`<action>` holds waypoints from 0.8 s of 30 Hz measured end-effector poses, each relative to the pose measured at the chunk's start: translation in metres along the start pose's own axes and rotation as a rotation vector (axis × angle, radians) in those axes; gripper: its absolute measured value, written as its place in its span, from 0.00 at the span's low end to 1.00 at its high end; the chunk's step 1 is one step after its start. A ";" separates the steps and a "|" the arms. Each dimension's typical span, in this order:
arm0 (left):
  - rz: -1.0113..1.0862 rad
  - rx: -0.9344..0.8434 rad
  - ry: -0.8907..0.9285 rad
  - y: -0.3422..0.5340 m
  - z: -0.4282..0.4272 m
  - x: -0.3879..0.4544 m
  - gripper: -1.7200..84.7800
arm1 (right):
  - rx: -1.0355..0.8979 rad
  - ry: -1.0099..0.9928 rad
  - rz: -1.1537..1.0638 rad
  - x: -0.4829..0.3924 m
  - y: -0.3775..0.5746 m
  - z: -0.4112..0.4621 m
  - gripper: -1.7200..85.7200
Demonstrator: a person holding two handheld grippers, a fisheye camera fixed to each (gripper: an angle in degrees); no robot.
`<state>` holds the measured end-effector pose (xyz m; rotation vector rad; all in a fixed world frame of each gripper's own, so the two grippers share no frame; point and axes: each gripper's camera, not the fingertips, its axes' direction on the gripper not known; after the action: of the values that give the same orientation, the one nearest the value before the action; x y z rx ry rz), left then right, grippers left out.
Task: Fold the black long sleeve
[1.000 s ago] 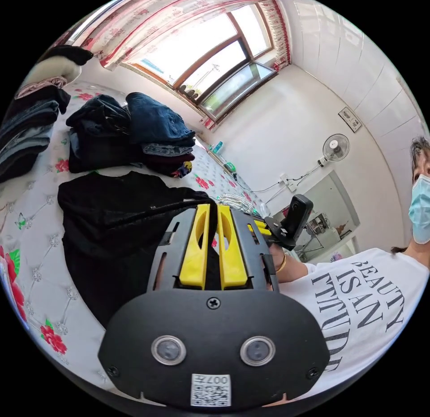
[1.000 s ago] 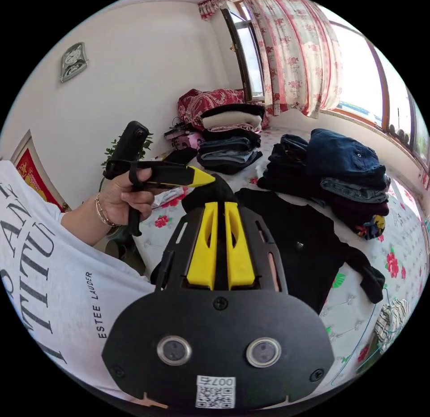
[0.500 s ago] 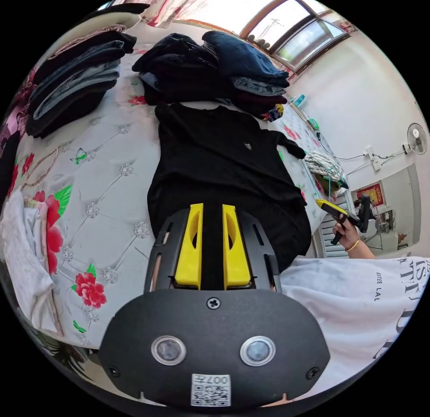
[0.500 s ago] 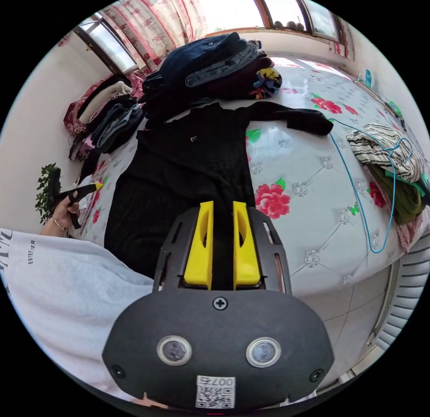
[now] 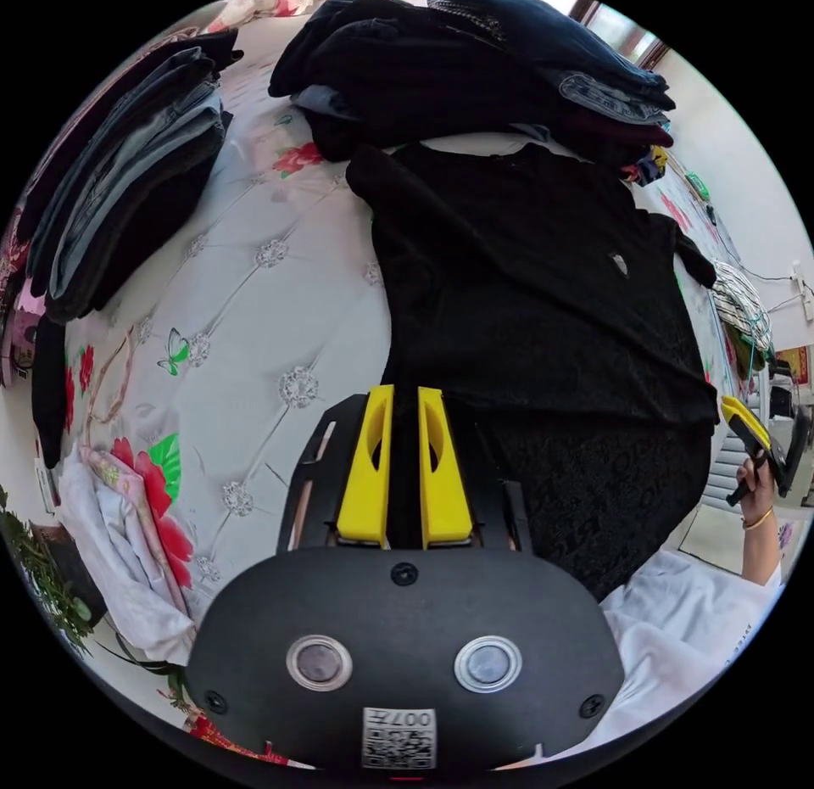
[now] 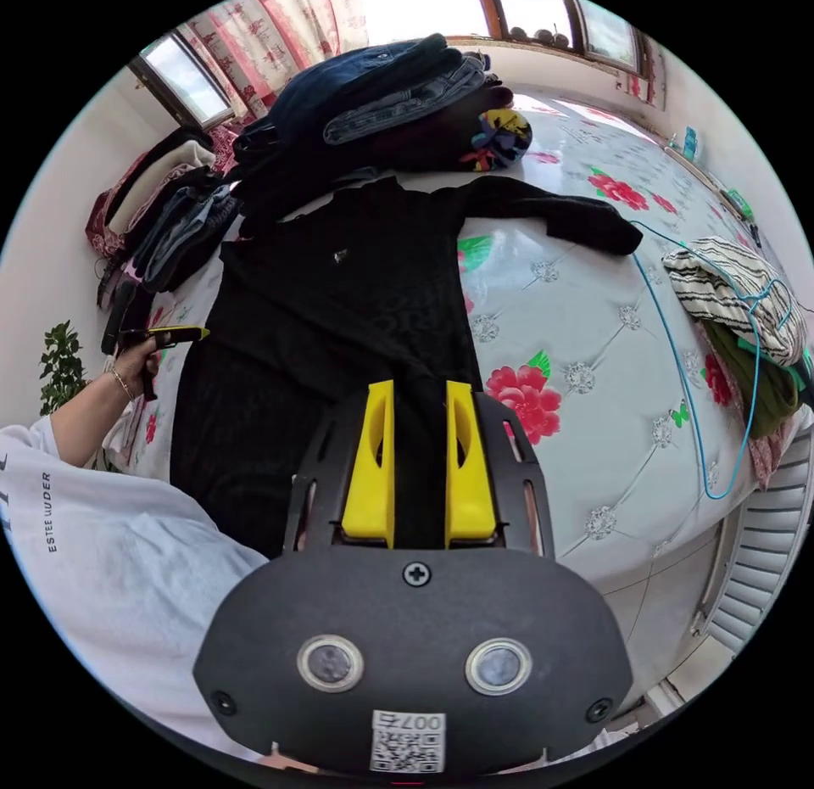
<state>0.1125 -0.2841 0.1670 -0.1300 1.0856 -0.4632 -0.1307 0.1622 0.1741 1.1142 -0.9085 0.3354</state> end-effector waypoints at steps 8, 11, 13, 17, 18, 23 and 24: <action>0.055 0.055 0.027 0.017 0.003 -0.014 0.03 | 0.015 0.026 0.105 0.031 -0.015 0.002 0.02; 0.038 0.096 0.039 0.025 -0.007 -0.028 0.03 | 0.122 -0.055 0.185 0.052 -0.024 -0.023 0.03; 0.041 0.131 0.038 0.021 -0.017 -0.035 0.05 | 0.132 -0.017 0.169 0.059 -0.035 -0.030 0.03; 0.112 0.220 0.114 -0.014 -0.030 -0.034 0.08 | 0.053 -0.010 0.195 0.074 -0.050 -0.020 0.05; 0.157 0.242 0.125 -0.032 -0.030 -0.028 0.09 | 0.047 -0.009 0.198 0.076 -0.051 -0.018 0.06; 0.324 0.218 0.071 -0.109 -0.005 0.001 0.10 | -0.031 0.035 0.182 0.079 -0.049 -0.003 0.07; 0.329 0.180 0.021 -0.128 0.006 0.006 0.10 | -0.056 0.038 0.187 0.082 -0.049 0.002 0.07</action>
<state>0.0819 -0.4017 0.2067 0.2103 1.0562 -0.2632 -0.0502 0.1235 0.2065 0.9709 -0.9845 0.4805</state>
